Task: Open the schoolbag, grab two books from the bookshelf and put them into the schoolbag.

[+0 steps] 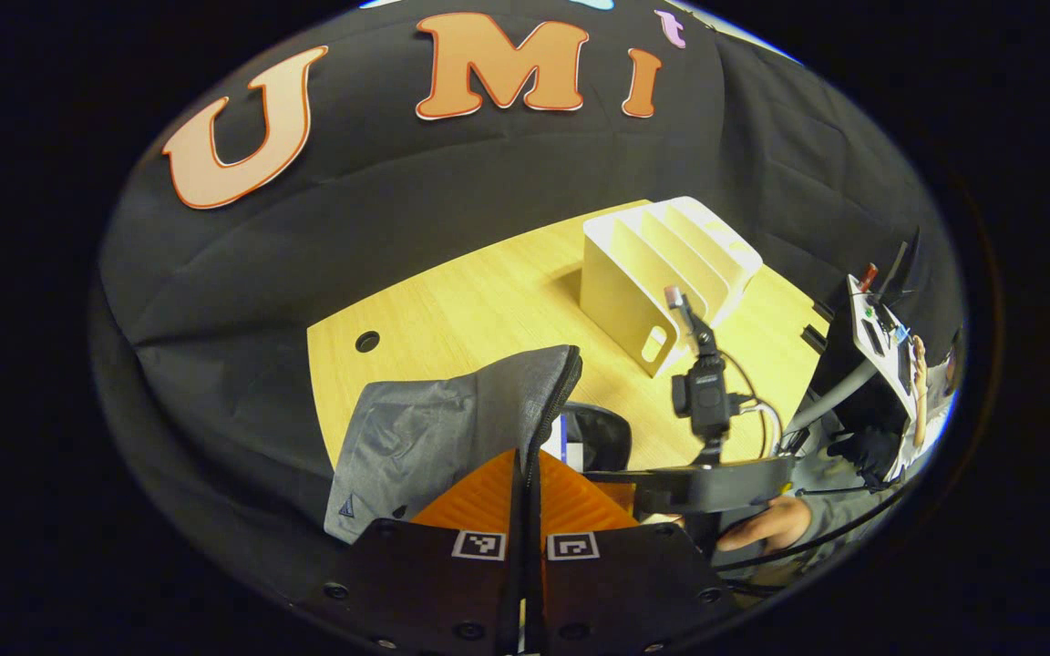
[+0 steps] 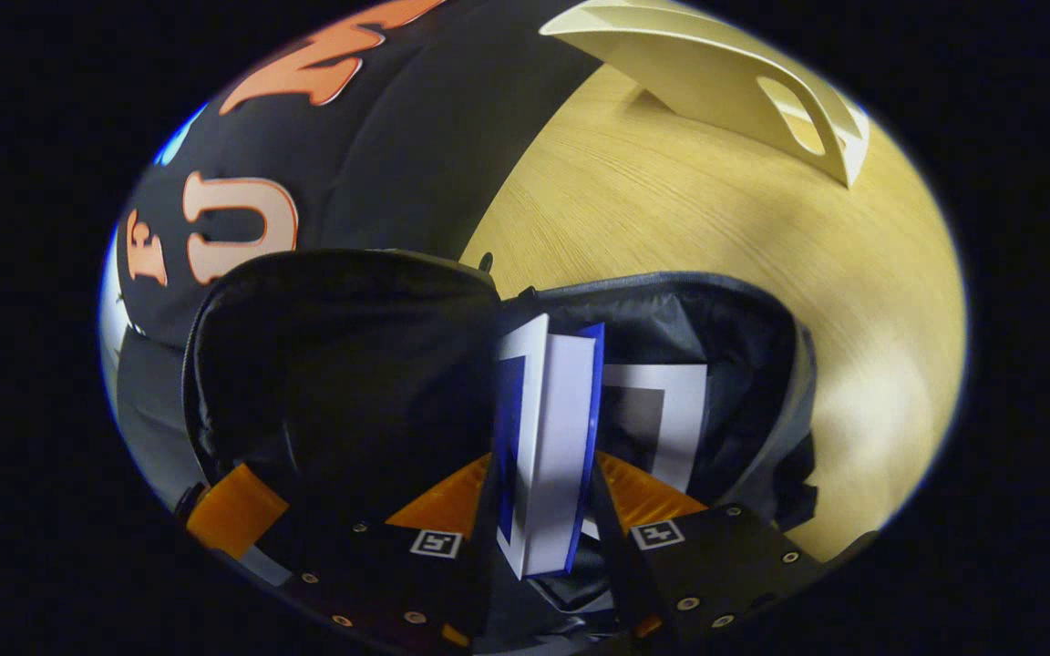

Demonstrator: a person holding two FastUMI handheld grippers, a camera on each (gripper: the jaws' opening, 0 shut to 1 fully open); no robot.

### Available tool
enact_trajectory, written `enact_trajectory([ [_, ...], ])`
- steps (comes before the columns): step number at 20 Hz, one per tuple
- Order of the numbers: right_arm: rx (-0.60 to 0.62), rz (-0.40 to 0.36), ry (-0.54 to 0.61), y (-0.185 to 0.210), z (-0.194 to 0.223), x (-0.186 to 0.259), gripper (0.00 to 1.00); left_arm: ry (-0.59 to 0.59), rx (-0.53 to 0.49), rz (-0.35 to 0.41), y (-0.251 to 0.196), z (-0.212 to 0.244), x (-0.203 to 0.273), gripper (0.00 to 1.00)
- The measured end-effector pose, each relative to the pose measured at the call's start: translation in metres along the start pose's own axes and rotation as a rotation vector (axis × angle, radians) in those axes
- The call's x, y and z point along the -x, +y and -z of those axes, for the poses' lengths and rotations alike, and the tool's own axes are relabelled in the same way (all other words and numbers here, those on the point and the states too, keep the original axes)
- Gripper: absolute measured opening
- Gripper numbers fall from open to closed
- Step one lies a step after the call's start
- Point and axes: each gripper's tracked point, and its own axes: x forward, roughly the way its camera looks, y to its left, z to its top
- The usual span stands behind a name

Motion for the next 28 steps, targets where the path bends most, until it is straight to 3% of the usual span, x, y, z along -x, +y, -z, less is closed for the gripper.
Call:
enact_trajectory([
  [1,0.033,0.006,0.0,0.0,-0.004,0.011,0.6,0.003,0.02,-0.001,-0.003,0.001,0.0,0.02],
  [2,0.05,-0.004,-0.01,0.002,-0.009,0.022,0.75,0.005,0.039,-0.005,-0.004,0.002,0.0,0.02],
  [6,0.142,0.032,-0.055,-0.012,-0.042,0.063,0.93,0.009,0.064,-0.064,-0.012,0.01,-0.005,0.03],
  [10,0.21,0.07,-0.123,-0.032,-0.082,0.108,0.96,0.042,0.082,-0.11,-0.031,0.02,-0.014,0.05],
  [16,0.31,0.147,-0.245,-0.058,-0.157,0.178,0.97,0.013,0.157,-0.019,-0.1,0.011,-0.03,0.19],
  [17,0.34,0.167,-0.27,-0.061,-0.17,0.187,0.98,0.0,0.19,0.012,-0.114,0.006,-0.031,0.27],
  [21,0.452,0.204,-0.349,-0.065,-0.213,0.235,0.98,-0.098,0.243,0.031,-0.14,-0.028,-0.035,0.88],
  [22,0.485,0.206,-0.368,-0.065,-0.222,0.245,0.98,-0.133,0.252,0.04,-0.151,-0.04,-0.033,0.97],
  [25,0.614,0.243,-0.443,-0.069,-0.256,0.274,0.98,-0.261,0.266,0.008,-0.166,-0.08,-0.031,0.98],
  [28,0.694,0.275,-0.506,-0.065,-0.285,0.304,0.98,-0.395,0.259,-0.081,-0.17,-0.113,-0.026,0.97],
])
